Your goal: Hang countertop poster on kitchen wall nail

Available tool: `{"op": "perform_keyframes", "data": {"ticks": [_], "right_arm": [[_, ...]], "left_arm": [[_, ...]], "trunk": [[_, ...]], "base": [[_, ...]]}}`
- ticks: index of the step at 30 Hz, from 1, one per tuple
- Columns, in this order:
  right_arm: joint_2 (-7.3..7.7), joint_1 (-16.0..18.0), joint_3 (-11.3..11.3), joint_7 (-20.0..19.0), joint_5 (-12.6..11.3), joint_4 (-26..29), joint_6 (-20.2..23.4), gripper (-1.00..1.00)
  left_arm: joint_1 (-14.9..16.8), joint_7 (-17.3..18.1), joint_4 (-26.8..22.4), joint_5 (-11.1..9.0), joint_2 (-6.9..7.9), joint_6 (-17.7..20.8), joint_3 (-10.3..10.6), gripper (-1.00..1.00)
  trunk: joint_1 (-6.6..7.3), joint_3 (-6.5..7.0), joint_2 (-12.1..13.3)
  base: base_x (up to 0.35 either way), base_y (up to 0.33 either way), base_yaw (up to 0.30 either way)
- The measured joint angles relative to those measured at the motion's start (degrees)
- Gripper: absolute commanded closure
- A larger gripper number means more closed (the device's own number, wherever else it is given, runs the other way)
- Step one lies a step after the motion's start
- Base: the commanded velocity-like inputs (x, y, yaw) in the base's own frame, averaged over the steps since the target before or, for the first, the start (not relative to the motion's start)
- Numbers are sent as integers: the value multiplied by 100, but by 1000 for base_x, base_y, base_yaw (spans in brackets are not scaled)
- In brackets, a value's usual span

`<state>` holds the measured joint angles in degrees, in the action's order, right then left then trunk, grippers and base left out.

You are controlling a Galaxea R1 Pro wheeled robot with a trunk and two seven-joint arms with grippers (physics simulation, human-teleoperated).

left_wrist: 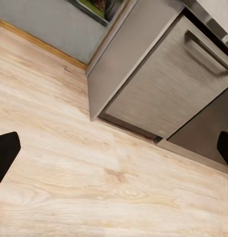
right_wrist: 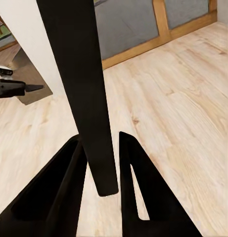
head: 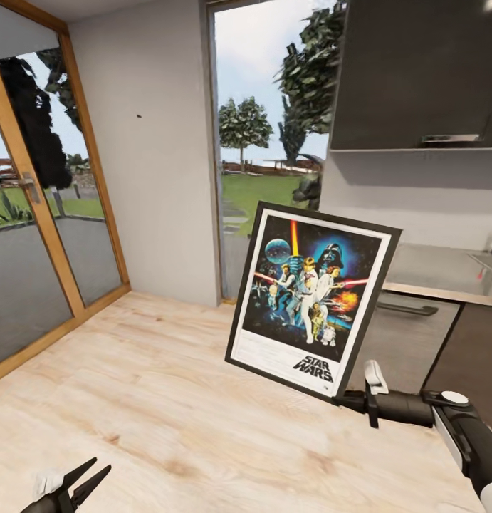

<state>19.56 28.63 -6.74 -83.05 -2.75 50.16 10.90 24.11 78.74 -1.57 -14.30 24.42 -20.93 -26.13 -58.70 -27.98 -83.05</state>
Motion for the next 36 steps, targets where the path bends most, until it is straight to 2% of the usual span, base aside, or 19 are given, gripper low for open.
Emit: {"op": "perform_keyframes", "data": {"ticks": [4, 22, 23, 24, 26, 36], "right_arm": [[-15, -1, 4, 138, -5, 1, 0, 100], [-36, -2, 34, 233, 3, 61, -22, 100], [-38, -2, 32, 335, -2, 62, -33, 100], [-39, -1, 32, 697, -11, 62, -45, 100], [-40, -2, 36, 835, -21, 67, -49, 100], [-65, -2, 47, 943, -28, 65, -50, 100]], "left_arm": [[1, -1, 1, 0, 0, 0, 1, -100], [2, -1, 1, 0, 5, 4, 2, -100], [2, -1, 1, 0, 11, 6, 1, -100], [2, -1, 1, 0, 21, 8, 0, -100], [2, -1, 1, 0, 24, 8, 2, -100], [1, 5, -7, 1, 26, 4, 1, -100]], "trunk": [[0, -1, 0], [0, -2, 0], [0, -2, 0], [0, -2, 0], [-1, -2, 0], [-3, -2, 0]], "base": [[286, 162, 98], [268, 189, 4], [264, 194, 0], [245, 185, 0], [153, 124, 0], [35, 28, 0]]}}
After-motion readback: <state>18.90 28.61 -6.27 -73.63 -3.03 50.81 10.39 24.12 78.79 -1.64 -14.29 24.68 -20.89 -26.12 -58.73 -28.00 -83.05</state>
